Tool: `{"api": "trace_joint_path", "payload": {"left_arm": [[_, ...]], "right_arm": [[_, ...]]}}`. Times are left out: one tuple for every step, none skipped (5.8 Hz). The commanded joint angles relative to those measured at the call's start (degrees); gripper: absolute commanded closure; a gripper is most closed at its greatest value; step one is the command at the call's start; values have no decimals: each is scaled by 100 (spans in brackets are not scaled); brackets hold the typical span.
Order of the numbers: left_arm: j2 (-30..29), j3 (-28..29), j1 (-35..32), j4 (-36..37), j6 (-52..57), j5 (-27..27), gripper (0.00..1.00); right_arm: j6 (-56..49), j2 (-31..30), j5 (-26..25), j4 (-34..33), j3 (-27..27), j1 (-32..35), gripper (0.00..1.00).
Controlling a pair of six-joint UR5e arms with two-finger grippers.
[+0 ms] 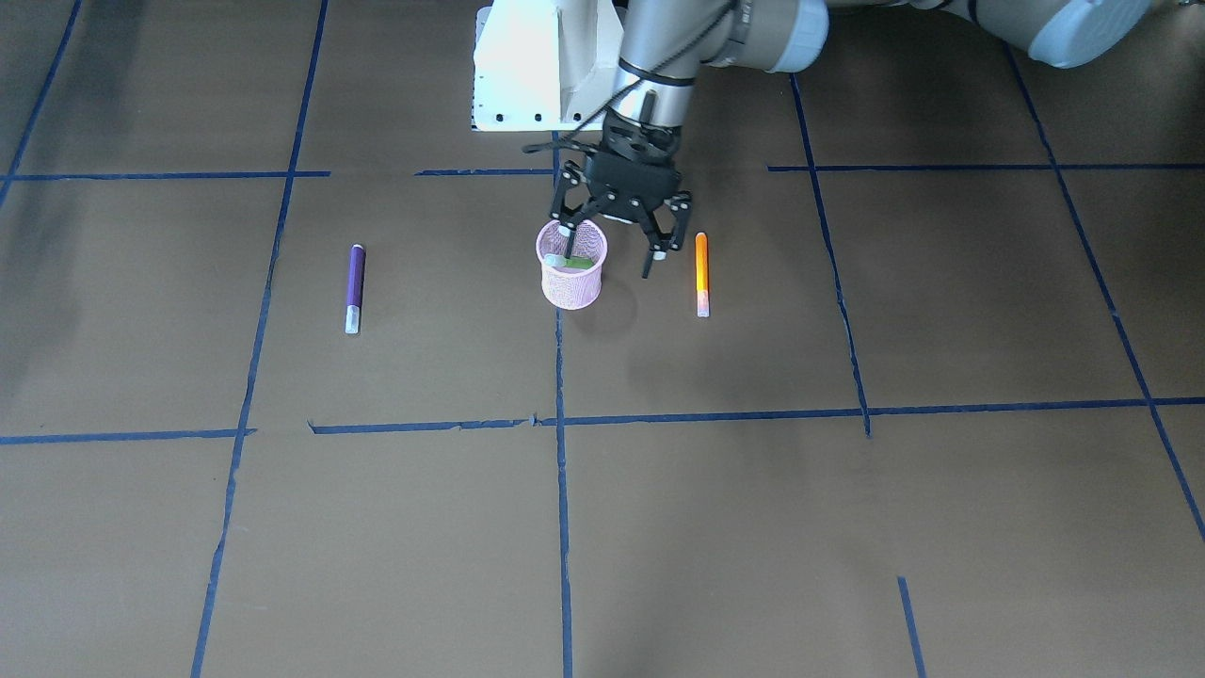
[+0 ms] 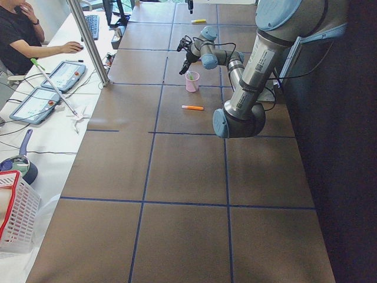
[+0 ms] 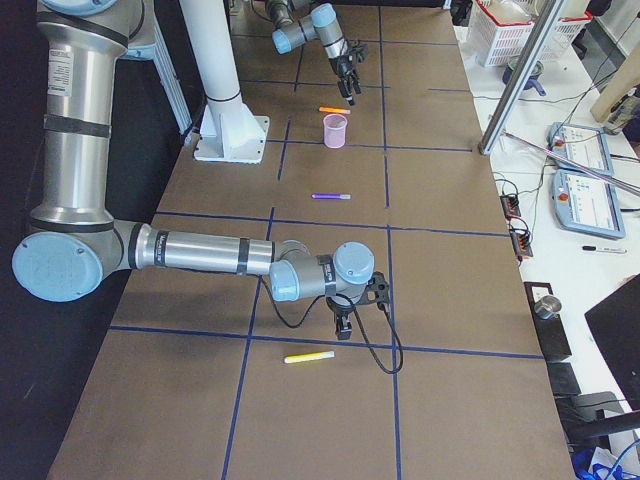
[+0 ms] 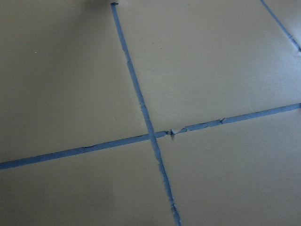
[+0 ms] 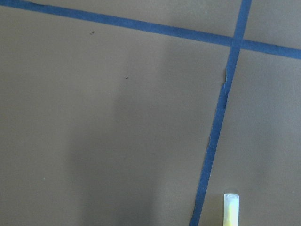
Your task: Collect pens into pen holder
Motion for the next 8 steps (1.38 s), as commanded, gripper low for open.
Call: {"api": "trace_joint_path", "payload": {"left_arm": [[237, 0, -477, 11, 56, -936, 1], [237, 0, -486, 2, 56, -953, 1], [237, -9, -486, 2, 47, -962, 1], [237, -9, -486, 2, 38, -962, 1], [237, -9, -486, -7, 47, -962, 1], [237, -17, -486, -24, 21, -962, 1], [246, -43, -486, -24, -5, -962, 1], [255, -44, -486, -33, -23, -954, 1]], "right_arm": [[30, -110, -200, 356, -545, -164, 2], [125, -181, -174, 1010, -948, -164, 2], [274, -190, -174, 1226, -1127, -164, 4], [284, -182, -174, 1219, -1181, -173, 7], [293, -182, -157, 1219, -1225, -173, 11], [284, -182, -156, 1228, -1216, -173, 12], [293, -182, -156, 1228, -1242, -173, 20], [424, -182, -148, 1228, -1243, -173, 31]]}}
